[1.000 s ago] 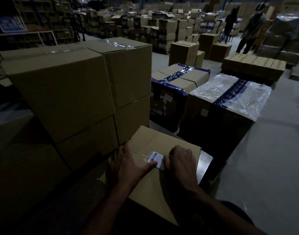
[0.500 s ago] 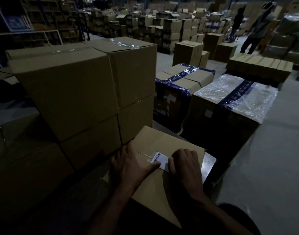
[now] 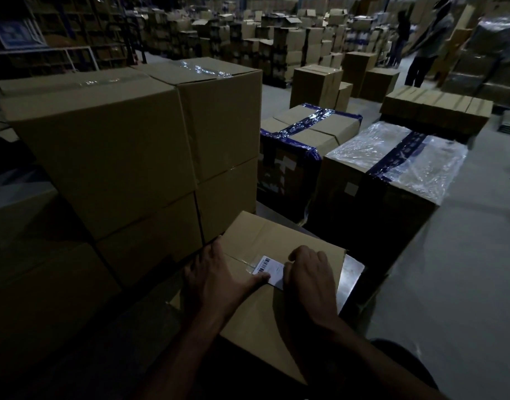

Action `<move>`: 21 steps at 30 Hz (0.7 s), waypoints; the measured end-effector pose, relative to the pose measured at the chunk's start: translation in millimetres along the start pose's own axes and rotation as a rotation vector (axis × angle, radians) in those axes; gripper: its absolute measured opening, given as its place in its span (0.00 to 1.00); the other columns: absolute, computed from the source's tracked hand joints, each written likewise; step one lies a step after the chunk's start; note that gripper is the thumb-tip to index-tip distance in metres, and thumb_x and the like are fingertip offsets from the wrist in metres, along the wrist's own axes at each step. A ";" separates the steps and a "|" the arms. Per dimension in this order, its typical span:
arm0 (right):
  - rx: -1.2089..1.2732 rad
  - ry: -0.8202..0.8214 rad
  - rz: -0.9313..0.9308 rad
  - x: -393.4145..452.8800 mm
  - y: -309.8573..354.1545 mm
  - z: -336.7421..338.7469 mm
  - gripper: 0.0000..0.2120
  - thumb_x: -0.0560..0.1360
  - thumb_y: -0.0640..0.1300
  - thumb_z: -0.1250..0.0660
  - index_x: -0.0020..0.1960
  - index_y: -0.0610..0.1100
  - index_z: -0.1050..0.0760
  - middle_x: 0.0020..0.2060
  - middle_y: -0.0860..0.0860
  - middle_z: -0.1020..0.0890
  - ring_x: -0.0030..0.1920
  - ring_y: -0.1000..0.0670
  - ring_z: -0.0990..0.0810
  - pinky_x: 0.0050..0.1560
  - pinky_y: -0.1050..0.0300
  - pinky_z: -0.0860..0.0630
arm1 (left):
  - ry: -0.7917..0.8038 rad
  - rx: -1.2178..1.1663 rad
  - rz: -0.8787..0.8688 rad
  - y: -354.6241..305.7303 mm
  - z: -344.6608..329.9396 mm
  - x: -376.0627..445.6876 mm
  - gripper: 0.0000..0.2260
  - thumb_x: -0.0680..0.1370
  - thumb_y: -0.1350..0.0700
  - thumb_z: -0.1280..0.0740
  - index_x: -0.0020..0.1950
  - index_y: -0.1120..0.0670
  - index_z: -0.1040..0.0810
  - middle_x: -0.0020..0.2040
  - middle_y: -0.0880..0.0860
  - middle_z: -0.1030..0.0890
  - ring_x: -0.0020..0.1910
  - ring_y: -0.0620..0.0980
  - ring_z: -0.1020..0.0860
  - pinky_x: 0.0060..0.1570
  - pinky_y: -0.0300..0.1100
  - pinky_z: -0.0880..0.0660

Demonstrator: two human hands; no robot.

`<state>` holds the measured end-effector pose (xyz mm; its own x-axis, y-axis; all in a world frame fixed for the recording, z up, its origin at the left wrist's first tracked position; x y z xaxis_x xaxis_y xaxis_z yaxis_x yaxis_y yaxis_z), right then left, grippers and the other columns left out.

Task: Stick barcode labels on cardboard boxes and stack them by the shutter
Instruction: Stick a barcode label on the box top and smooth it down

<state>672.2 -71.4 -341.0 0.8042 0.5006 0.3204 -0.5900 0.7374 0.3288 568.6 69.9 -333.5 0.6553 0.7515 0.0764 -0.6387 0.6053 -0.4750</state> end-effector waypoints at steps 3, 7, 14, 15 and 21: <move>0.105 -0.053 0.027 -6.0 -4.4 6.1 0.07 0.72 0.39 0.35 0.50 0.40 0.26 0.45 0.46 0.23 0.43 0.46 0.28 0.39 0.57 0.35 | 0.006 0.003 -0.005 0.1 0.0 0.6 0.62 0.55 0.17 0.39 0.79 0.50 0.49 0.78 0.53 0.38 0.76 0.52 0.39 0.74 0.53 0.45; 0.189 -0.098 -0.016 -15.4 -10.8 15.1 0.09 0.73 0.38 0.34 0.53 0.41 0.27 0.45 0.48 0.23 0.48 0.48 0.27 0.39 0.59 0.34 | -0.010 0.001 0.000 3.0 -2.4 0.1 0.63 0.53 0.15 0.44 0.80 0.49 0.49 0.78 0.52 0.38 0.76 0.52 0.39 0.73 0.53 0.45; 0.054 -0.046 0.005 -17.4 -11.7 9.4 0.18 0.66 0.43 0.25 0.51 0.46 0.30 0.45 0.52 0.23 0.44 0.52 0.28 0.36 0.59 0.30 | -0.026 -0.017 -0.019 4.9 -3.1 -0.5 0.63 0.53 0.15 0.45 0.80 0.49 0.49 0.78 0.52 0.38 0.76 0.52 0.39 0.72 0.54 0.44; 0.056 -0.040 0.012 -15.9 -12.7 8.1 0.19 0.66 0.43 0.24 0.51 0.46 0.30 0.45 0.51 0.22 0.45 0.51 0.27 0.37 0.58 0.29 | -0.026 -0.014 -0.021 4.9 -3.3 -0.5 0.63 0.53 0.15 0.46 0.80 0.49 0.49 0.78 0.52 0.38 0.76 0.52 0.39 0.73 0.54 0.44; 0.087 -0.081 0.035 -19.5 -10.9 6.9 0.13 0.71 0.42 0.31 0.51 0.49 0.32 0.45 0.53 0.25 0.45 0.53 0.30 0.40 0.57 0.29 | -0.018 -0.003 -0.021 3.6 -2.7 -0.5 0.62 0.55 0.16 0.43 0.80 0.50 0.50 0.78 0.53 0.39 0.76 0.53 0.39 0.73 0.54 0.45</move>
<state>662.5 -92.3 -344.7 0.7764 0.4844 0.4031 -0.6246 0.6763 0.3905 567.0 71.0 -337.6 0.6611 0.7434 0.1017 -0.6241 0.6200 -0.4755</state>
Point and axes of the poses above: each hand's wrist, its own x-axis towards the middle knuckle, its own z-axis out of the back of the hand, y = z × x, the point moved 1 cm from there along x, towards the middle knuckle
